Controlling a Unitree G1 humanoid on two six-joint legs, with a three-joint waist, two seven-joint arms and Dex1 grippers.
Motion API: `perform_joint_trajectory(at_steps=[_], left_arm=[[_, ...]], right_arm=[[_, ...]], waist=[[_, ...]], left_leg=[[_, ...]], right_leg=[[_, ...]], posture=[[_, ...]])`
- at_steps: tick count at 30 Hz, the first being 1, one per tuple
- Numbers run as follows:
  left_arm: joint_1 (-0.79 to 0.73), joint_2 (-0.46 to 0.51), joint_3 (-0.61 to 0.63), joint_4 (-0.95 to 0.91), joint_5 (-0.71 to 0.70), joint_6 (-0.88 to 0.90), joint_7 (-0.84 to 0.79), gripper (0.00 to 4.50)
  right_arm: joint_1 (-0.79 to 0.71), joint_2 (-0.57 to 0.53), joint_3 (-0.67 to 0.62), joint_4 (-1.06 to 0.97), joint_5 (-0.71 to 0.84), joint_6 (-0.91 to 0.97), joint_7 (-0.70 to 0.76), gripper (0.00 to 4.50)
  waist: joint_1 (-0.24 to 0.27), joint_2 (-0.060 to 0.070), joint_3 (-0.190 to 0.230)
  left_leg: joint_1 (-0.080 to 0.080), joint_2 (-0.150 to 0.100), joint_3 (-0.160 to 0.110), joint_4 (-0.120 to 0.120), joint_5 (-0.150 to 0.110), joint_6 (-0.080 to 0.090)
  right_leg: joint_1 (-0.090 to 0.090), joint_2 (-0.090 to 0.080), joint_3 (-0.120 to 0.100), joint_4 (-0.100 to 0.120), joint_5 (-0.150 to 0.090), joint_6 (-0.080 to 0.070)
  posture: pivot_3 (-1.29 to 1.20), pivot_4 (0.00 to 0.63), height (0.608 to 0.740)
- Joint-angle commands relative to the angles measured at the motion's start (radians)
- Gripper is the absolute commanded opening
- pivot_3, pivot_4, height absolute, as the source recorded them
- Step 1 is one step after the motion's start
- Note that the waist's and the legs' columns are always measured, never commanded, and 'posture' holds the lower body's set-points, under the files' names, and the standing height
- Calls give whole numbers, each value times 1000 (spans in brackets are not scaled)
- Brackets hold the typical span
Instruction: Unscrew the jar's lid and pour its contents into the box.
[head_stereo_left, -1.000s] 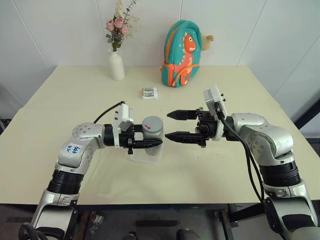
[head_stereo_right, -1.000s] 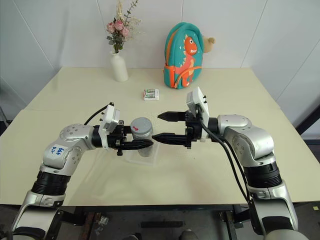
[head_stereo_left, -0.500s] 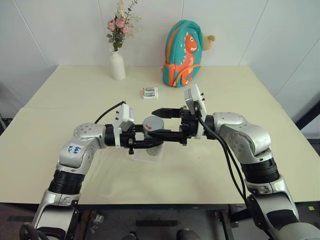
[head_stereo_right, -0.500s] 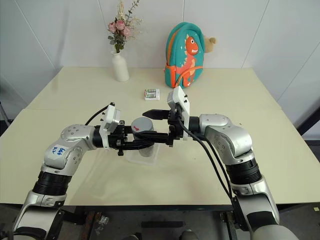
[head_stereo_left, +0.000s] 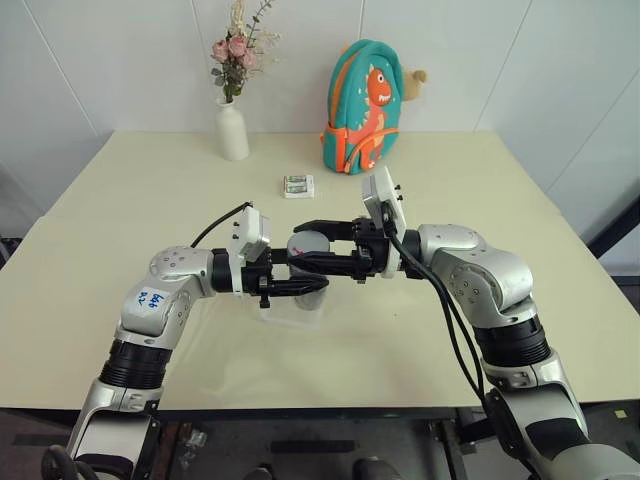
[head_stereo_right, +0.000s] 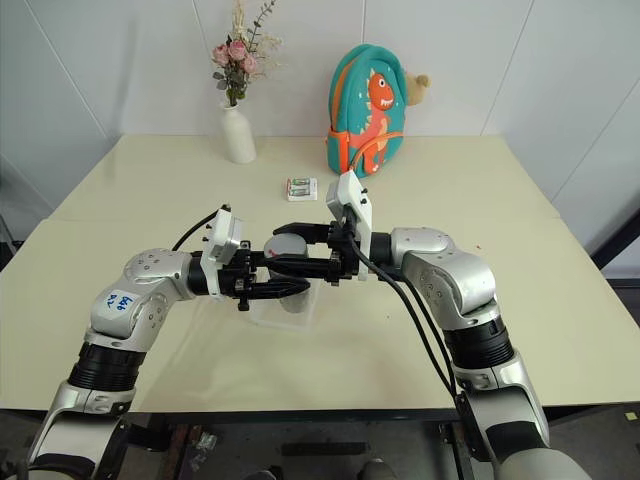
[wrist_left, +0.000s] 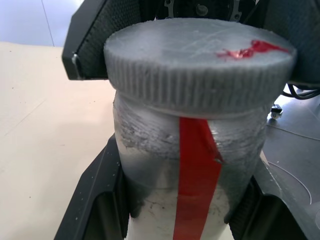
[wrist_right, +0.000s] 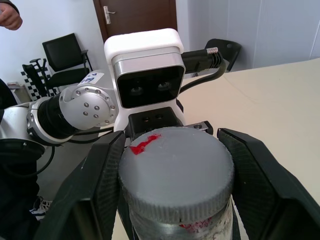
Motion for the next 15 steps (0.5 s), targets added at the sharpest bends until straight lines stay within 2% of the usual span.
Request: perform_joint_trajectory(at_steps=[1, 8, 11, 15], left_arm=[[-4, 8, 8, -46, -18, 1, -5, 1974], [17, 15, 18, -66, -24, 11, -1, 1974], [31, 23, 36, -79, -30, 15, 9, 1974], [53, 43, 67, -82, -37, 11, 16, 1974]], right_arm=[[-20, 16, -58, -64, 67, 38, -39, 2871], [-31, 39, -251, -76, 282, 188, -199, 2871], [45, -51, -272, -94, 182, 111, -220, 2871], [261, -196, -235, -81, -90, -172, -220, 2871]], waist=[[0, 0, 0], [1, 0, 0], [2, 0, 0], [10, -1, 0]], left_leg=[[0, 0, 0, 0, 0, 0], [0, 0, 0, 0, 0, 0], [0, 0, 0, 0, 0, 0], [-1, 0, 0, -1, -1, 1]], right_leg=[[0, 0, 0, 0, 0, 0], [0, 0, 0, 0, 0, 0], [0, 0, 0, 0, 0, 0], [0, 0, 0, -4, 0, 0]], posture=[[0, 150, 740], [0, 150, 740], [0, 150, 740], [0, 150, 740]])
